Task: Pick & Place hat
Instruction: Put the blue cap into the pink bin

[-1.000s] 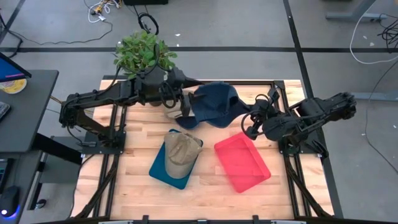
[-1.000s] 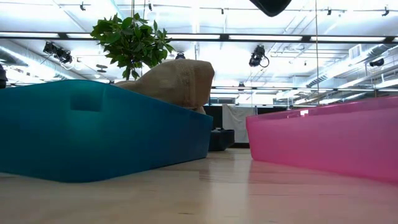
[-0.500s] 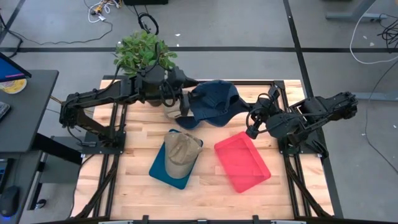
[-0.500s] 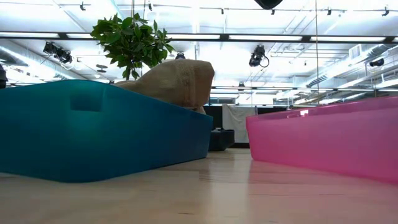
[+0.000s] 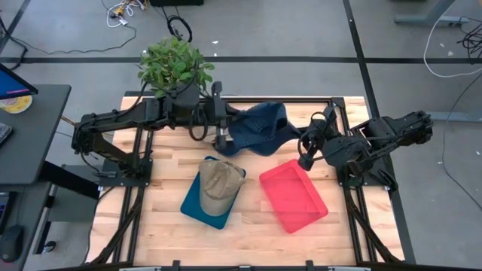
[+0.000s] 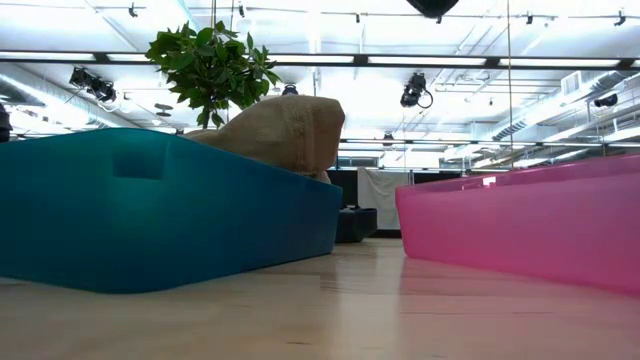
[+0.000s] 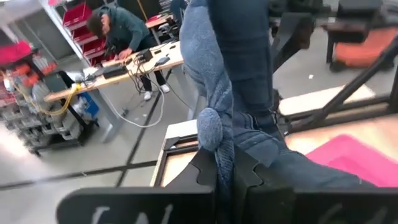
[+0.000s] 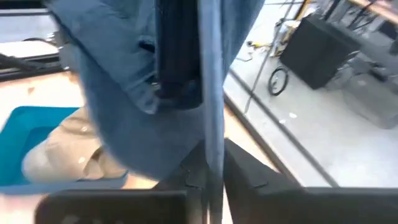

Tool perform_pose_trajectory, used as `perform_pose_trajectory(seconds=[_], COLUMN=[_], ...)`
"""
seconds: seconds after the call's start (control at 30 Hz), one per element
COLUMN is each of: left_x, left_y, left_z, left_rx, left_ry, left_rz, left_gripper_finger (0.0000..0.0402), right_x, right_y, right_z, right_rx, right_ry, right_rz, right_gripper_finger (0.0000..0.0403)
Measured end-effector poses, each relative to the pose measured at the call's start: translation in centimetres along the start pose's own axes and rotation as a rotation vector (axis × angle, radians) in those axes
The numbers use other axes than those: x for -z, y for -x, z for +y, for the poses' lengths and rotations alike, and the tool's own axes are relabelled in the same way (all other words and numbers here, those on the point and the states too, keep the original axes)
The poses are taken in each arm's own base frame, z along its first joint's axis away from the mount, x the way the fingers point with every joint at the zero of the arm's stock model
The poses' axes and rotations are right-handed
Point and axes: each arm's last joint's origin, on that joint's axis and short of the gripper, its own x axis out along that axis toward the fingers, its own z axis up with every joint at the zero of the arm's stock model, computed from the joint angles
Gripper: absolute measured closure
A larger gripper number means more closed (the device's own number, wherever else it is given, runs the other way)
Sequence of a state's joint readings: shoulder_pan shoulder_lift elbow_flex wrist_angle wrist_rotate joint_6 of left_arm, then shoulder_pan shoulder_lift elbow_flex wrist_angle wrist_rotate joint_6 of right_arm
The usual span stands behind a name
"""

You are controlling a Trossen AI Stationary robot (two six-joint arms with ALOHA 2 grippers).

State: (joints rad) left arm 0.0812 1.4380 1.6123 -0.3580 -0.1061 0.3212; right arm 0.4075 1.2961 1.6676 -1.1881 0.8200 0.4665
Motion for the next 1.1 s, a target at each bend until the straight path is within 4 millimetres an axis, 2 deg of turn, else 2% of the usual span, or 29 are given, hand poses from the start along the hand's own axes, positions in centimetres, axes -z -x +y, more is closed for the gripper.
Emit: perform_pose_trajectory(seconds=[0.23, 0.33, 0.5, 0.67, 0.77, 0.97, 1.1], left_x=[0.2, 0.3, -0.3, -1.4, -1.8, -1.3, -0.7], left_y=[0.0, 0.1, 0.3, 0.8, 1.0, 0.8, 0.0], left_z=[-0.2, -0.6, -0.4, 0.8, 1.5, 2.4, 2.4], left_rx=[0.028, 0.16, 0.429, 0.662, 0.699, 0.785, 0.861], left_ry=[-0.198, -0.316, -0.241, -0.165, -0.165, -0.047, 0.015], left_rz=[0.014, -0.032, -0.218, -0.453, -0.526, -0.488, -0.454], left_gripper_finger=[0.0396, 0.0397, 0.0397, 0.0397, 0.0397, 0.0397, 0.0398], right_x=[-0.2, -0.3, -1.3, -3.6, -4.6, -6.1, -6.6], right_y=[0.5, 1.1, 2.6, 4.0, 4.4, 4.5, 3.3], right_z=[0.0, -0.5, -1.5, -1.9, -1.8, -1.2, -0.7], right_rx=[-0.131, -0.205, -0.317, -0.409, -0.403, -0.365, -0.388], right_ry=[-0.057, -0.086, -0.157, -0.011, 0.095, 0.253, 0.286], right_rz=[0.05, 0.062, -0.027, -0.286, -0.414, -0.591, -0.601], right_gripper_finger=[0.0237, 0.0186, 0.013, 0.0117, 0.0119, 0.0127, 0.0128])
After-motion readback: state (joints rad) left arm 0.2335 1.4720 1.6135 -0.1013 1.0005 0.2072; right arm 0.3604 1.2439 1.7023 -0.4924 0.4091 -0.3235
